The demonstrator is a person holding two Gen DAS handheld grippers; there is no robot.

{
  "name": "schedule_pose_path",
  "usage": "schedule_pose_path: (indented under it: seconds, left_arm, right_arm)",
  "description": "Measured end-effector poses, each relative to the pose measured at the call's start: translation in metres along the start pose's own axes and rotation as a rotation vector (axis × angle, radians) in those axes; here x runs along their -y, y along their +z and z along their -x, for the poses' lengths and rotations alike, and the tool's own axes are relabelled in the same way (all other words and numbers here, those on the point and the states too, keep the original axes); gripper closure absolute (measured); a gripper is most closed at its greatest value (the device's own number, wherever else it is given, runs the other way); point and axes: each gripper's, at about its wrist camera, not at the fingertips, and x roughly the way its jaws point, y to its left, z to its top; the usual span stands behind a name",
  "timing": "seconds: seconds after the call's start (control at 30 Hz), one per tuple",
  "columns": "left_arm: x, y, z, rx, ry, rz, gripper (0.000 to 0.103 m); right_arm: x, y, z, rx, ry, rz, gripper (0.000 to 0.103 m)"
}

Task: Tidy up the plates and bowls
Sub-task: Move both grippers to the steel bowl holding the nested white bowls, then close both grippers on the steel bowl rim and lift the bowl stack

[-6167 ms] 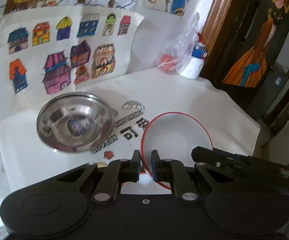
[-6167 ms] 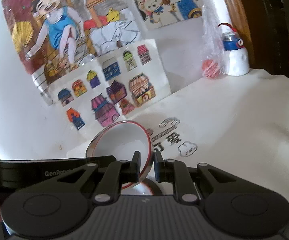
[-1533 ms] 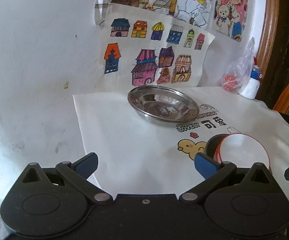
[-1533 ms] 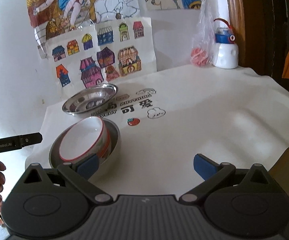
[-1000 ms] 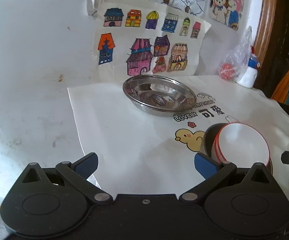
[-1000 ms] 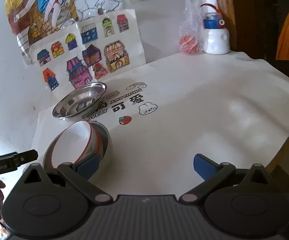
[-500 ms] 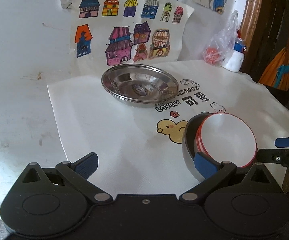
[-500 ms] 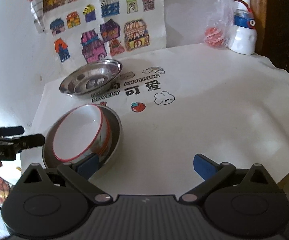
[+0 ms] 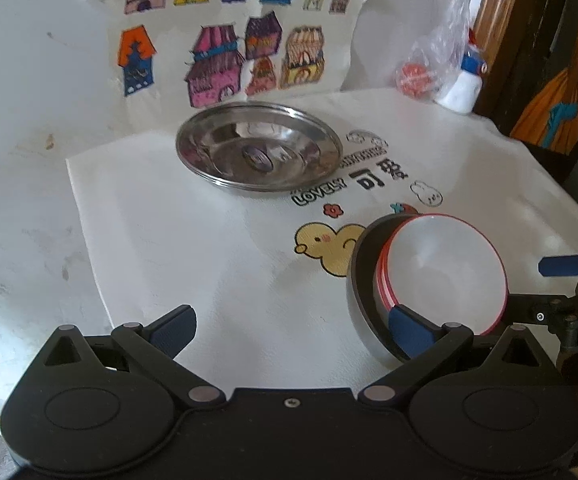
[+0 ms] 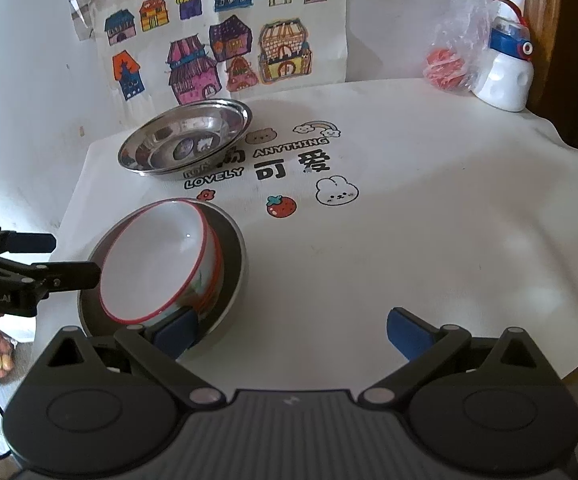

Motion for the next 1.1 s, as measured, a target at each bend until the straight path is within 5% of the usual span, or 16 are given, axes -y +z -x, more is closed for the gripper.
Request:
schedule_pose_path:
  seconds: [0.33, 0.5, 0.8, 1.1]
  left_arm:
    - [-0.004, 0.017, -0.022, -0.134, 0.009, 0.002, 0.001]
    - [-0.002, 0.026, -0.034, -0.199, 0.012, -0.016, 0.004]
    - [-0.001, 0.040, -0.038, -0.246, -0.028, -0.024, 0.023]
    - [0.002, 0.047, -0.040, -0.241, -0.074, -0.002, 0.052]
  right_arm:
    - [0.005, 0.013, -0.013, -0.123, 0.013, -0.039, 0.001]
    - [0.007, 0.020, -0.018, -0.195, 0.034, -0.085, 0.009]
    - [0.011, 0.030, -0.024, -0.261, 0.083, -0.189, 0.026]
    - [0.008, 0.034, -0.027, -0.263, 0.121, -0.208, 0.040]
